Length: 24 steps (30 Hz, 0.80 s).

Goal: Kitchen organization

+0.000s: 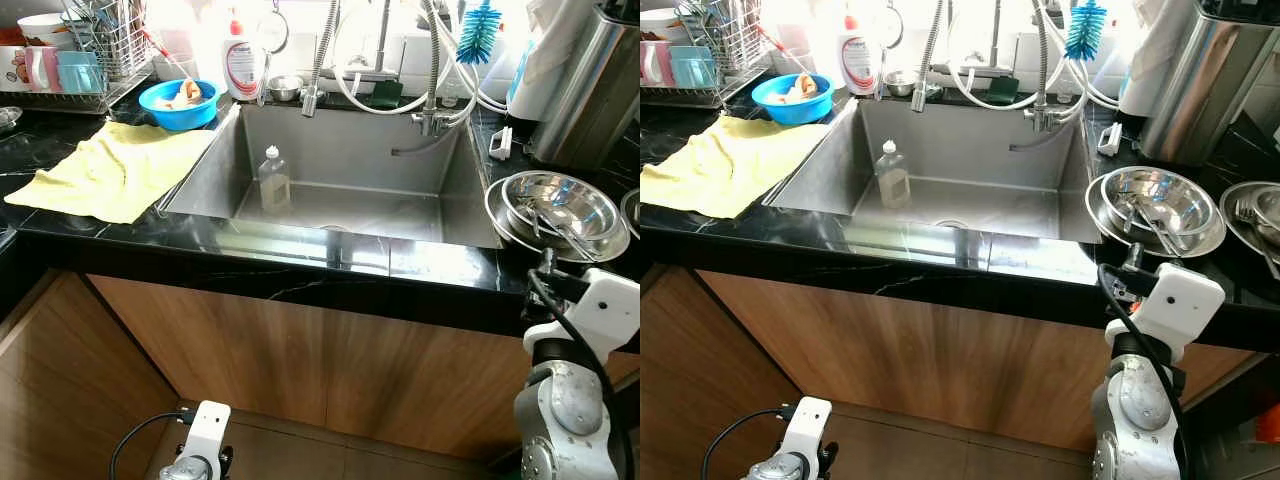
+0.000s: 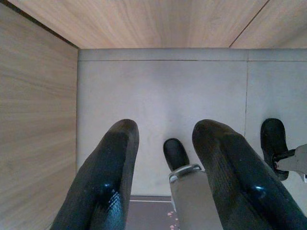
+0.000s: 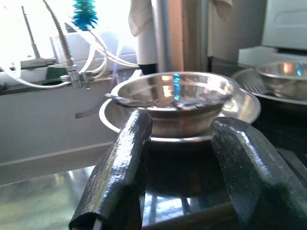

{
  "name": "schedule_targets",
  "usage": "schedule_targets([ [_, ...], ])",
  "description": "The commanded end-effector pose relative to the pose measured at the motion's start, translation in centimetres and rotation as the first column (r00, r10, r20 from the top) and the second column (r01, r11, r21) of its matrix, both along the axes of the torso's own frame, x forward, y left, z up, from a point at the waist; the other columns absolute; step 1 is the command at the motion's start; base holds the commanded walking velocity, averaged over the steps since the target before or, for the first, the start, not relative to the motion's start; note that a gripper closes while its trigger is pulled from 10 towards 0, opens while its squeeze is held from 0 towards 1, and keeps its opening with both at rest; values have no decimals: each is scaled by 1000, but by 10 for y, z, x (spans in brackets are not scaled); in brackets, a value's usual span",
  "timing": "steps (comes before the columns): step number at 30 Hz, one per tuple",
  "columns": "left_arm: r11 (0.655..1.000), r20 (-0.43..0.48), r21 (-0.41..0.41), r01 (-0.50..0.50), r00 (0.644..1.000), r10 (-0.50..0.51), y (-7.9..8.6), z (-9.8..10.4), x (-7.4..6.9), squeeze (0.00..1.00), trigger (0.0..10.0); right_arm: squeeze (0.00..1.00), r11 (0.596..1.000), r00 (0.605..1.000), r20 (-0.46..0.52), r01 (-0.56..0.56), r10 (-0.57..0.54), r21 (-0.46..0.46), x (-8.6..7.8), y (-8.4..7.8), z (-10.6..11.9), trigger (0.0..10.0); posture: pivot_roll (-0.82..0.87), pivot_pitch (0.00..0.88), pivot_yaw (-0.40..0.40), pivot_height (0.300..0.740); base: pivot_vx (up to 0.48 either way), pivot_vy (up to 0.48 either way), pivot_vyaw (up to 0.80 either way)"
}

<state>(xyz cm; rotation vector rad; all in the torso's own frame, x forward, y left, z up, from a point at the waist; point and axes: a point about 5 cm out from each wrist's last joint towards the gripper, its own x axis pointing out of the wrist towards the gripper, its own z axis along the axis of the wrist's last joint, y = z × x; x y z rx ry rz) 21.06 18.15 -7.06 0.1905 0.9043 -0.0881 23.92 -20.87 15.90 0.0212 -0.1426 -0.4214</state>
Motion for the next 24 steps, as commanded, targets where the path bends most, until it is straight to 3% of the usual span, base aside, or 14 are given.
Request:
schedule_targets([
  [1,1000,-35,13,18,999,-18,2,-4,-7,0,10000,0,1000,1000,12,-17,17,-10,2,3,3,10000,-143,0,11,740,0,0,0],
  [24,999,-55,24,37,998,-35,4,-7,-13,0,10000,0,1000,1000,12,20,-20,-3,3,1,5,10000,-145,0,8,740,0,0,0],
])
